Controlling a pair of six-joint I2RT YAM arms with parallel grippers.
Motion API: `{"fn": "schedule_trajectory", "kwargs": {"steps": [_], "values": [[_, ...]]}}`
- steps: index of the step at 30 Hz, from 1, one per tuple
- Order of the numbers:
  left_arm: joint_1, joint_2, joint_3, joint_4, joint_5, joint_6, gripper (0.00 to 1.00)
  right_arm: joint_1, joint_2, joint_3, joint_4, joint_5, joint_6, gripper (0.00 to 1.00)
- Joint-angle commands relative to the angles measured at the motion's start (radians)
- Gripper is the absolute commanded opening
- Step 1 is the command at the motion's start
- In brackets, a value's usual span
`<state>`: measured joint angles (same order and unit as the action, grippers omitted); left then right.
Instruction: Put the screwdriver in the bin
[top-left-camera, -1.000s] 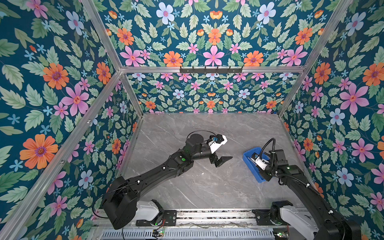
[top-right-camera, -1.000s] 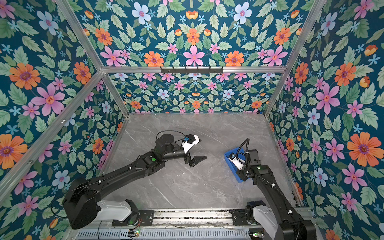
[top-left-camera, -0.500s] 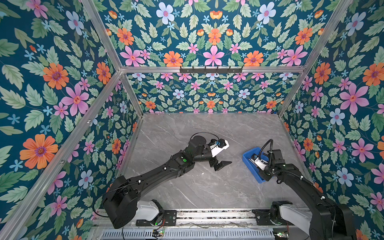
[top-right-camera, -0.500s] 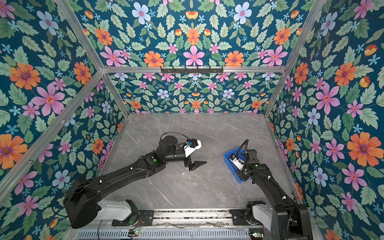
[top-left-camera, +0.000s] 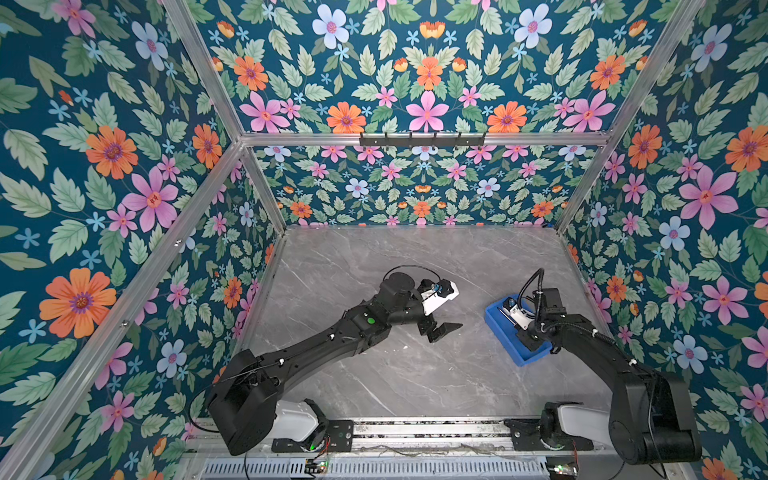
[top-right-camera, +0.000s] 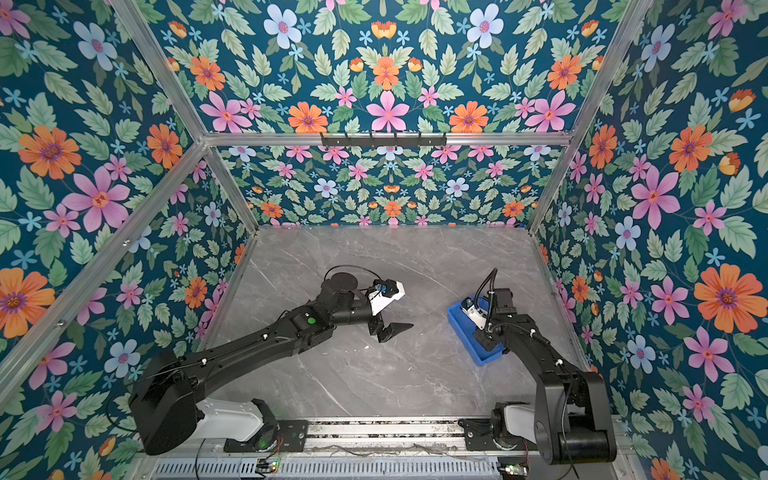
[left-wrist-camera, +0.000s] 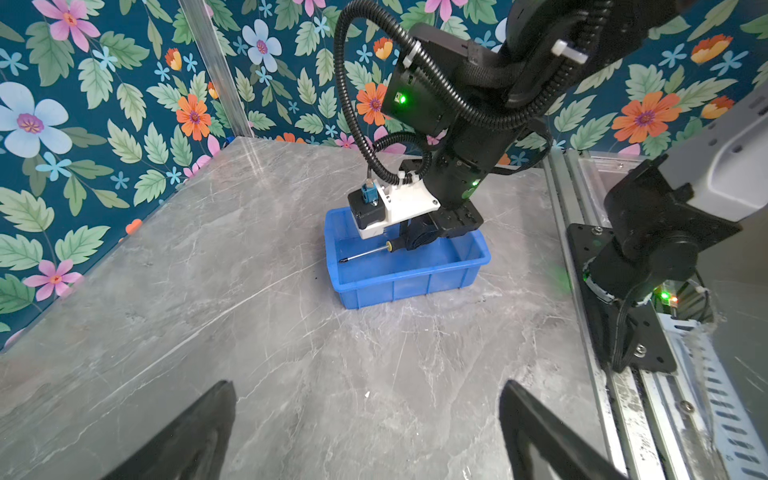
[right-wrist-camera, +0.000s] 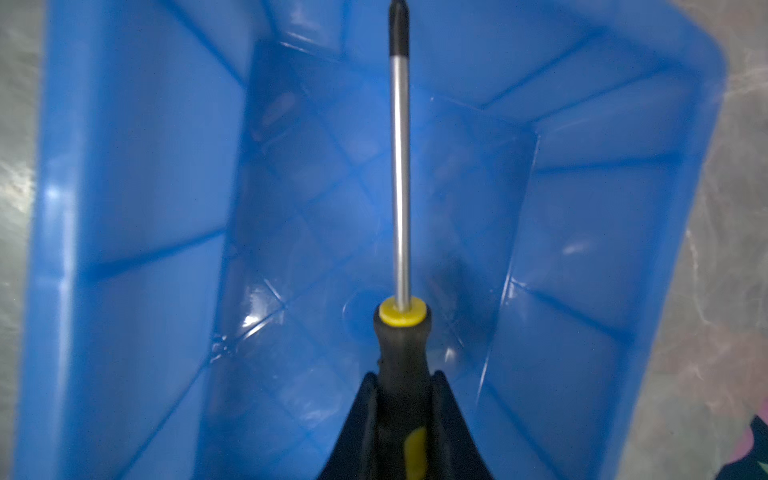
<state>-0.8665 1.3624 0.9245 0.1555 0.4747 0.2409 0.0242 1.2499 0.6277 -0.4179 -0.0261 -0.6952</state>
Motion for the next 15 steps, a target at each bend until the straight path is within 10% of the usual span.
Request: {"fn": "schedule_trajectory", "kwargs": {"steps": [1,15], "values": [[0.0,-0.013,-0.004,0.005,-0.067,-0.013,1.0,0.0,-0.028,0.019,-0.006,-0.029,0.003,0.46],[0.016,-0.109,-0.093,0.176,-0.213,-0.073,1.0,-0.01,-0.231,0.075,-0.036,-0.217,0.1,0.84]]}}
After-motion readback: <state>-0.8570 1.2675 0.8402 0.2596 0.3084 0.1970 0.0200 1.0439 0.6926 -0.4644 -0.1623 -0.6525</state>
